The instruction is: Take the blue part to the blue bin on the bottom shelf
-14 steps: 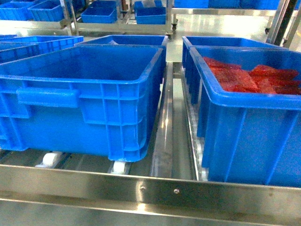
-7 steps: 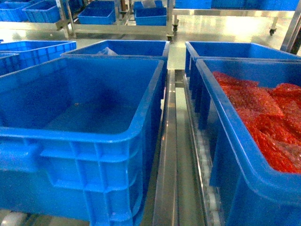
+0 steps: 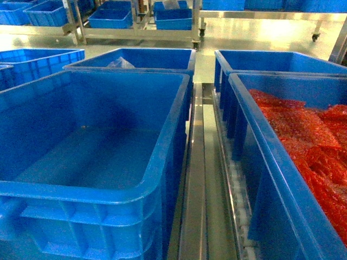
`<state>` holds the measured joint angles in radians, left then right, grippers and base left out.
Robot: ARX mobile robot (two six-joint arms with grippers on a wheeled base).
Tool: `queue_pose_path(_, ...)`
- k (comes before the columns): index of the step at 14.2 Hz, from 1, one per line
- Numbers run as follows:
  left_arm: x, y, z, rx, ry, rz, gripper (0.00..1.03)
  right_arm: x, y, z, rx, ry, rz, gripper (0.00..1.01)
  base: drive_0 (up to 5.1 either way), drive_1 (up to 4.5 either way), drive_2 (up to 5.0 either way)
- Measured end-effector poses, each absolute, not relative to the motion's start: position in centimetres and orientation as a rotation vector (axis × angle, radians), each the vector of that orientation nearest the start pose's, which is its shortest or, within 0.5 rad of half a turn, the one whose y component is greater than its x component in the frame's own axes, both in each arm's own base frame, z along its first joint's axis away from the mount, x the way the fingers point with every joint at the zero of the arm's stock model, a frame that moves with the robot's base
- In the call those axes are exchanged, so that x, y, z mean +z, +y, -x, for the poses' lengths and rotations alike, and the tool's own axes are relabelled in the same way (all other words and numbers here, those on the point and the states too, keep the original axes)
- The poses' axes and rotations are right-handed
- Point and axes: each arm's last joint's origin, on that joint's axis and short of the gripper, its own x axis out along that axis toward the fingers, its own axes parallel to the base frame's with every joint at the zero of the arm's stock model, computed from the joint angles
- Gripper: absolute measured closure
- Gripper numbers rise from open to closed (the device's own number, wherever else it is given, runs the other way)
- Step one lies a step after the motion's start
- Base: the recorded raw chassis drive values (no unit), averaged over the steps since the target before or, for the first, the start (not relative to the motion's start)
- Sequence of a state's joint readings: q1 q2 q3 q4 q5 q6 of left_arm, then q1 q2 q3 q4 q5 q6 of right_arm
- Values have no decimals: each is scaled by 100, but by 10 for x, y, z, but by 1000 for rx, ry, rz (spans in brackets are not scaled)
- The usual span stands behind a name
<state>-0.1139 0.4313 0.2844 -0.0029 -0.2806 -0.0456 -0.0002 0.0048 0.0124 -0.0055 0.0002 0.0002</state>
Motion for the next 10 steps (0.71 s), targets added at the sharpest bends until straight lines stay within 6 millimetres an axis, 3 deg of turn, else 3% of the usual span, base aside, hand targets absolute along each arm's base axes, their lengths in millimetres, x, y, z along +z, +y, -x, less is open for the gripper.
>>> queue_pose_path(10,223,-6,-126,170,144,16,59,167,0,-97,0,-2,0,3,0,0,0)
